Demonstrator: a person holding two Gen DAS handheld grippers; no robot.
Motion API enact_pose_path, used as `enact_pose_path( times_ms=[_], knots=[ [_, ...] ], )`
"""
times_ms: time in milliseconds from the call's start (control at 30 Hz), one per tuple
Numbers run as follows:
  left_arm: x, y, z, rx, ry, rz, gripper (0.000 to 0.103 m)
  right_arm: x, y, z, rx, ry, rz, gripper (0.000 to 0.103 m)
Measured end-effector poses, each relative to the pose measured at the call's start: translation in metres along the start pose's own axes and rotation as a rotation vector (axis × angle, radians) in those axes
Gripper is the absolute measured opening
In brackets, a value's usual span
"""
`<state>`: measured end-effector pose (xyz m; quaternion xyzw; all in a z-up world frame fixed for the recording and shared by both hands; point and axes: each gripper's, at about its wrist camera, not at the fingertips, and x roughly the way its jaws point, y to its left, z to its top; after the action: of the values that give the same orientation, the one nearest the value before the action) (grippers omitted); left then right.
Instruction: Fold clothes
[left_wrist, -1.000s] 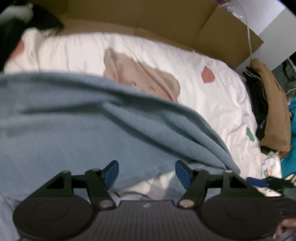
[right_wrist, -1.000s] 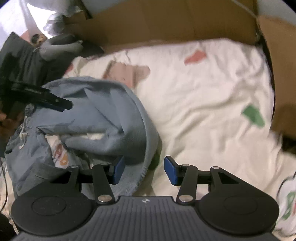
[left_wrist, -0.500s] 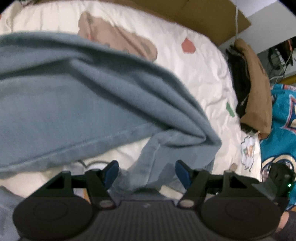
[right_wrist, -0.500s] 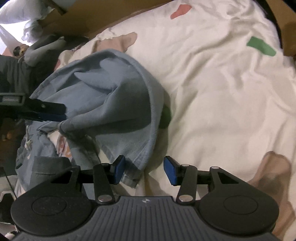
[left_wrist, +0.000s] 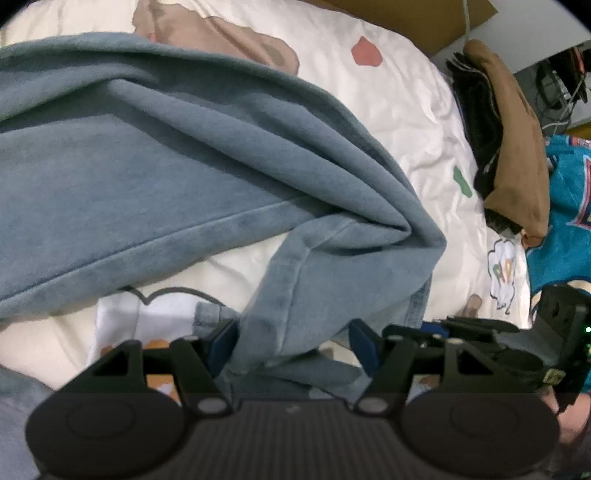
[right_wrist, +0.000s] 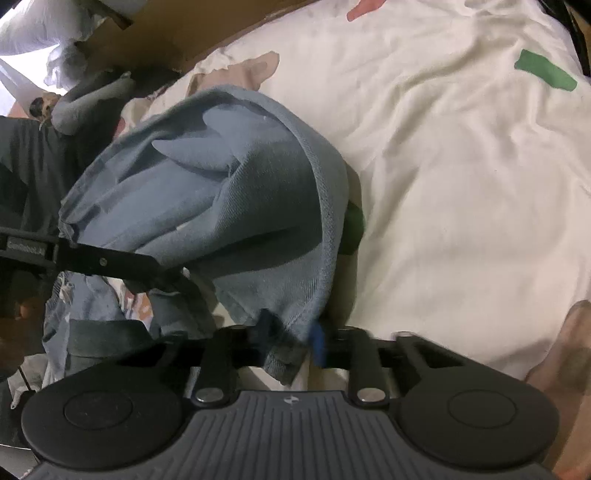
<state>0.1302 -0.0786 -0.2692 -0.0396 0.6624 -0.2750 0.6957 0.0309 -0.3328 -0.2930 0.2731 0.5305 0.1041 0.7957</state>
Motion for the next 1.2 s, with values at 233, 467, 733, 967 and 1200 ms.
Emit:
enact_pose_path(
  times_ms=[233,467,733,967,1200],
  knots=[
    [-0.017,0.000,0.012,0.004,-0.057,0.032,0.065,-0.025,0.007,0.016,-0.101,-0.036,-0.095,0.002],
    [-0.041,0.017,0.029,-0.014,-0.144,0.106,0.068,-0.060,-0.005,0.062,-0.180,-0.142,-0.257,0.002],
    [-0.053,0.056,0.030,-0.121,-0.181,0.188,0.068,-0.076,-0.024,0.099,-0.299,-0.180,-0.426,0.001],
    [-0.062,0.081,0.025,-0.176,-0.211,0.234,0.068,-0.080,-0.019,0.126,-0.437,-0.176,-0.515,0.001],
    [-0.059,0.108,0.017,-0.228,-0.222,0.267,0.068,-0.074,-0.008,0.168,-0.570,-0.172,-0.636,0.001]
  ],
)
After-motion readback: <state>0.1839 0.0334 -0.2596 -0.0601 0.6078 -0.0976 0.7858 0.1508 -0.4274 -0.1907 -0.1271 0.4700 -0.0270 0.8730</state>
